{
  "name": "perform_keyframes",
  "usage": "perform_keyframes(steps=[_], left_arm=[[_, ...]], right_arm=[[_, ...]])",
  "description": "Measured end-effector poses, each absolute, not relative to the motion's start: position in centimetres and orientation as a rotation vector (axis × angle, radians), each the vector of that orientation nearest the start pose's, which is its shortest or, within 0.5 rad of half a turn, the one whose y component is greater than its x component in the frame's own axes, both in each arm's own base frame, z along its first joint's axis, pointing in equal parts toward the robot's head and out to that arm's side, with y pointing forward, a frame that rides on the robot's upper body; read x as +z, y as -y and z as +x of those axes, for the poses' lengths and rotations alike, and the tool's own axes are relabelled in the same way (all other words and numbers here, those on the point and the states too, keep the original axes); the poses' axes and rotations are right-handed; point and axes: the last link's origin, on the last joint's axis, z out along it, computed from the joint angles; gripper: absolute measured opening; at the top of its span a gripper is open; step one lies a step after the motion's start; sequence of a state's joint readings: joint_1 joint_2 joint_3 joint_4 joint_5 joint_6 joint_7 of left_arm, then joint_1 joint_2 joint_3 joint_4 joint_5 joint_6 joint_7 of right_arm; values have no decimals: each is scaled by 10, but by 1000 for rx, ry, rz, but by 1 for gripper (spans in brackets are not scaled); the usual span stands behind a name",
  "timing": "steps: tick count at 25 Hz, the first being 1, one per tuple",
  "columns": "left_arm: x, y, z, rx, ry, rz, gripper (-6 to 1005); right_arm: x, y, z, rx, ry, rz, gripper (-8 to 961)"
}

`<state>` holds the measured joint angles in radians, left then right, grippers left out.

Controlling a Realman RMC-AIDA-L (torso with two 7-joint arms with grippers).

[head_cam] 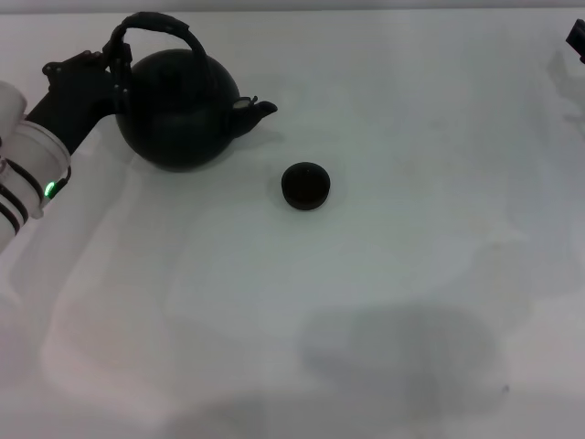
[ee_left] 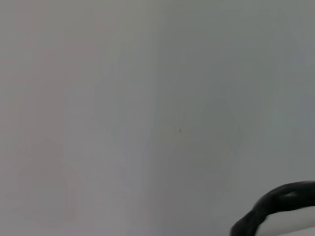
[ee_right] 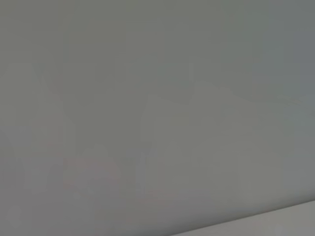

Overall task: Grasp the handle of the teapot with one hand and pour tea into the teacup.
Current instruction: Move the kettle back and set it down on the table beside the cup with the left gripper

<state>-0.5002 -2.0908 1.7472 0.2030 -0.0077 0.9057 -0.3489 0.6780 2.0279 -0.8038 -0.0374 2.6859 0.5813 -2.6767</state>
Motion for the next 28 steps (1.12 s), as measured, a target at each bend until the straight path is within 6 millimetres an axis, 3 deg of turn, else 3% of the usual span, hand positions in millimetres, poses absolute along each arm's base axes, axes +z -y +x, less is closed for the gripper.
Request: perform_keyframes(steps=[8,17,24,28], left_arm=[[-46,-358,-307,-620,588,-1894,140],[-38,-352,-312,-674,610,-1827,501],[-16,-341,-332,-731,688,-1646,827],[-11,-339,-335,-740,687,-1627,837]], right_arm=[[11,-402,367,477,-1063,-1440,811],[12,-403,366,483,-1057,-1440,811],[13,-403,365,484,-1054,-1439,811],[13,-404,365,485,-1053,-1439,811]])
